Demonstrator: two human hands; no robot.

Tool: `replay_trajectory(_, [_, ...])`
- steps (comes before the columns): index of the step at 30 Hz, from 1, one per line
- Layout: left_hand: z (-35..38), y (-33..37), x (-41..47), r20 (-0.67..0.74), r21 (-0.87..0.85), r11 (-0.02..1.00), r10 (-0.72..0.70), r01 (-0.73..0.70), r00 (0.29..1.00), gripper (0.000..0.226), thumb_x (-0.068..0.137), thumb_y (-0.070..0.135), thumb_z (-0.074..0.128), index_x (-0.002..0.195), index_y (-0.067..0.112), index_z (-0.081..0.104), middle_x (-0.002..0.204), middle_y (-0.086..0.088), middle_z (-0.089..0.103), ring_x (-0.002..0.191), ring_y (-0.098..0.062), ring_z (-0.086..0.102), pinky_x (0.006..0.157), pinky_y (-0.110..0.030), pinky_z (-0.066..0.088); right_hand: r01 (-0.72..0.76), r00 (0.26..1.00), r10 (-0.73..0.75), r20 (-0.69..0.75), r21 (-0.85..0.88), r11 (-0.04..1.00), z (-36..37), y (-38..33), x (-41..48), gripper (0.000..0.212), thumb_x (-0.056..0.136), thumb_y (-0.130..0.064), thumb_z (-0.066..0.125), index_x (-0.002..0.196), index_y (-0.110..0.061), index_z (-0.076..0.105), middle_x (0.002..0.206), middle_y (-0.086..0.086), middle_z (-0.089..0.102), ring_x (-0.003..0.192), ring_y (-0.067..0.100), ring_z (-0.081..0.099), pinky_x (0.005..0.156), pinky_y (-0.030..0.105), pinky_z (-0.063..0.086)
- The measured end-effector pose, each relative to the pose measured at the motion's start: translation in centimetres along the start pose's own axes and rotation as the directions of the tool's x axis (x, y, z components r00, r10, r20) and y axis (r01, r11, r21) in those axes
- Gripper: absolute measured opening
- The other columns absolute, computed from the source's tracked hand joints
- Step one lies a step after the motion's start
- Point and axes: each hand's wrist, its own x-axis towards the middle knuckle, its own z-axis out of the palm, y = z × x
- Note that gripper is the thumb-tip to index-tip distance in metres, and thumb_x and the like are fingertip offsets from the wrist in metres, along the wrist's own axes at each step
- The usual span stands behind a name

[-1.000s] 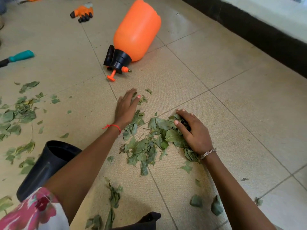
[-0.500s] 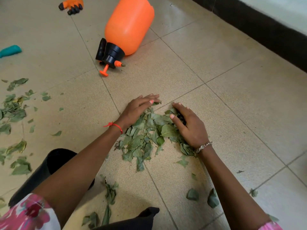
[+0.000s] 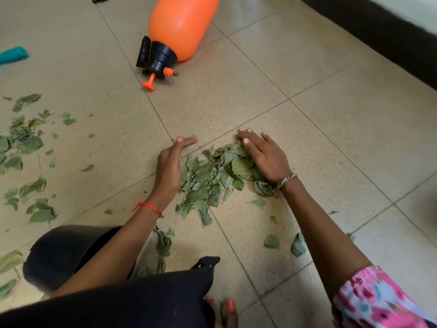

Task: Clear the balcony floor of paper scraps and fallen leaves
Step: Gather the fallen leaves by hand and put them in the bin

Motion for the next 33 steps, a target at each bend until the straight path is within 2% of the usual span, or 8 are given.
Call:
replay_trajectory(5, [-0.6,-3.3,-5.3,-0.184,0.273,0.957,-0.043,0.093,0.982,0.061,0.091,0.053,0.025,0.142,0.023,0.039,0.153,0.005,0.029,0.143,-0.009,0.019,0.12,-0.035,0.013,-0.083,0.997,0.083,-0.003,0.076,0.994,1.3,0.3,-1.1,0.046,0.095,-0.049,0.028,0.135,-0.036,0.044,0.147,-0.011,0.036,0.141,0.016,0.02,0.11,0.032,0.02])
replay_trajectory(9, [1.3,-3.9,-5.9,-0.133,0.435,0.901,0.06,0.004,0.989,0.075,0.083,0.062,0.018,0.147,0.024,0.027,0.155,0.007,0.024,0.142,-0.002,0.014,0.117,-0.024,0.002,-0.017,0.987,0.024,-0.156,0.045,0.999,3.5,-0.7,-2.0,0.052,0.093,-0.048,0.026,0.134,-0.024,0.048,0.141,-0.004,0.047,0.135,0.015,0.035,0.11,0.025,0.02])
replay_trajectory(14, [3.7,-2.8,-4.6,-0.067,0.252,0.967,0.062,-0.043,0.996,0.066,0.088,0.054,0.034,0.145,0.022,0.033,0.15,0.003,0.035,0.138,-0.01,0.03,0.116,-0.038,0.025,0.063,0.98,-0.054,-0.19,0.046,0.997,4.9,-2.1,-2.1,0.05,0.096,-0.044,0.026,0.125,-0.017,0.055,0.125,-0.001,0.059,0.117,0.014,0.052,0.104,0.03,0.036])
replay_trajectory(17, [3.3,-1.9,-3.5,-0.083,0.105,0.99,0.107,-0.098,0.991,0.054,0.09,0.041,0.039,0.14,0.018,0.04,0.149,0.002,0.036,0.134,-0.005,0.033,0.112,-0.024,0.028,0.053,0.967,0.033,-0.253,0.327,0.944,3.6,-2.2,-2.1,0.045,0.094,-0.038,0.034,0.124,-0.013,0.058,0.123,-0.001,0.06,0.108,0.006,0.053,0.091,0.009,0.038])
replay_trajectory(19, [2.7,-1.6,-2.4,-0.101,0.12,0.986,0.124,-0.112,0.987,0.056,0.089,0.043,0.039,0.139,0.018,0.042,0.151,0.002,0.033,0.135,-0.003,0.03,0.111,-0.017,0.025,0.022,0.922,0.105,-0.372,0.322,0.946,2.9,-2.1,-3.2,0.048,0.093,-0.04,0.033,0.126,-0.013,0.056,0.119,-0.005,0.059,0.099,-0.001,0.051,0.083,-0.001,0.034])
replay_trajectory(23, [1.9,-1.7,0.6,0.054,0.253,0.962,0.095,-0.106,0.994,0.069,0.082,0.062,0.031,0.143,0.03,0.034,0.154,0.009,0.027,0.143,-0.008,0.016,0.117,-0.032,0.007,-0.154,0.92,0.174,-0.351,0.087,0.984,5.1,-2.2,-6.9,0.07,0.09,-0.061,0.02,0.142,-0.016,0.032,0.146,0.002,0.038,0.123,0.01,0.044,0.103,0.035,0.038])
replay_trajectory(26, [2.5,-1.5,2.3,0.236,0.335,0.922,0.116,-0.193,0.965,0.066,0.079,0.067,0.023,0.136,0.038,0.041,0.149,0.013,0.035,0.143,-0.004,0.017,0.114,-0.028,-0.006,-0.166,0.928,0.128,-0.349,-0.082,0.983,7.2,-2.7,-7.7,0.08,0.086,-0.067,0.02,0.145,-0.014,0.024,0.152,0.007,0.025,0.14,0.018,0.023,0.116,0.039,0.02])
replay_trajectory(33, [5.1,-2.4,-0.6,0.242,0.035,0.977,0.195,-0.209,0.951,0.044,0.09,0.044,0.03,0.116,0.021,0.058,0.121,0.005,0.06,0.12,-0.009,0.05,0.107,-0.032,0.034,-0.13,0.863,0.186,-0.469,0.149,0.98,8.0,-4.4,-2.8,0.056,0.092,-0.048,0.026,0.13,-0.014,0.049,0.136,0.004,0.05,0.127,0.017,0.043,0.112,0.04,0.03])
